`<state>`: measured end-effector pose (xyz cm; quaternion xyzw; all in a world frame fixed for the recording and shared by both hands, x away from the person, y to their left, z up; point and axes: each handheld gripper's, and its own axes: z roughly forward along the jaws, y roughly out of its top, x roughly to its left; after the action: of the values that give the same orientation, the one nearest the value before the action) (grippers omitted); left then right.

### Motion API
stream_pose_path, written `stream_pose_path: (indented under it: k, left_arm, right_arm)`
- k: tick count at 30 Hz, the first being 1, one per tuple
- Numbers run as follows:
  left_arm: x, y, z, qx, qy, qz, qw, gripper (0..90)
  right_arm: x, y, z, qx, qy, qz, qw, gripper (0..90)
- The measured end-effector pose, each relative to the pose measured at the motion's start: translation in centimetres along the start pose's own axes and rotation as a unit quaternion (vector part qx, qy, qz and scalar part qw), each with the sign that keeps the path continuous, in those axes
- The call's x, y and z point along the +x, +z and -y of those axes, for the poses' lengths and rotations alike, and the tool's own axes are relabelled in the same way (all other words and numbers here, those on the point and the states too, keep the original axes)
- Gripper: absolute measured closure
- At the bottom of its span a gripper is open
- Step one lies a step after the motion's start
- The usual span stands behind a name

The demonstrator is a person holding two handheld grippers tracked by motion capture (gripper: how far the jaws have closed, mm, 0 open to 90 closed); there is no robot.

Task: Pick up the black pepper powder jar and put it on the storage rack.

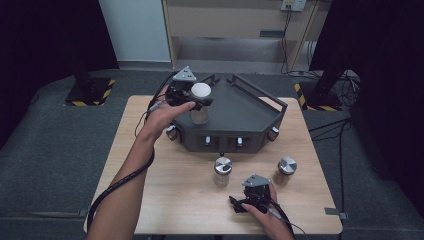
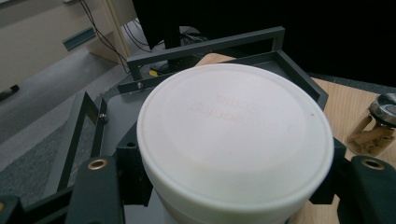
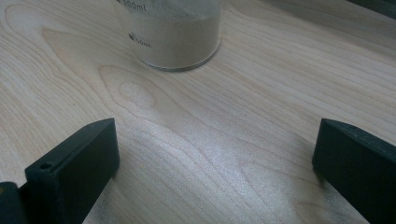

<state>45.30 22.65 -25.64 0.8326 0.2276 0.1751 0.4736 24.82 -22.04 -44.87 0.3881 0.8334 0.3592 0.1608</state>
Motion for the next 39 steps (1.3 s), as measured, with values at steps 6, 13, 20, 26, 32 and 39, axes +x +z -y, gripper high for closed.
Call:
stream_pose_path:
  k: [6,13,20,26,32,39]
  left_arm:
    - [0.3,0.5,1.1,0.003,-0.012,-0.001,0.9999,32.8]
    - [0.5,1.0,1.9,0.003,-0.019,0.0,0.9998,32.7]
    - [1.2,1.0,2.3,-0.003,-0.038,0.004,0.9993,32.7]
    - [2.2,0.9,2.3,0.004,-0.057,0.016,0.9982,32.6]
    - [1.8,0.9,2.3,0.002,-0.056,0.006,0.9984,32.2]
    - [0.7,-0.1,2.2,-0.011,-0.045,-0.02,0.9987,15.1]
  right_arm:
    - [0.0,0.0,0.0,0.0,0.0,0.0,1.0,0.7]
    - [0.0,0.0,0.0,0.0,0.0,0.0,1.0,0.7]
    - [0.0,0.0,0.0,0.0,-0.001,0.001,1.0,0.7]
    - [0.0,0.0,0.0,0.0,0.0,0.001,1.0,0.7]
    - [0.1,0.0,0.0,0.0,0.001,0.002,1.0,0.8]
    - [0.2,0.0,0.0,0.0,0.002,0.003,1.0,0.8]
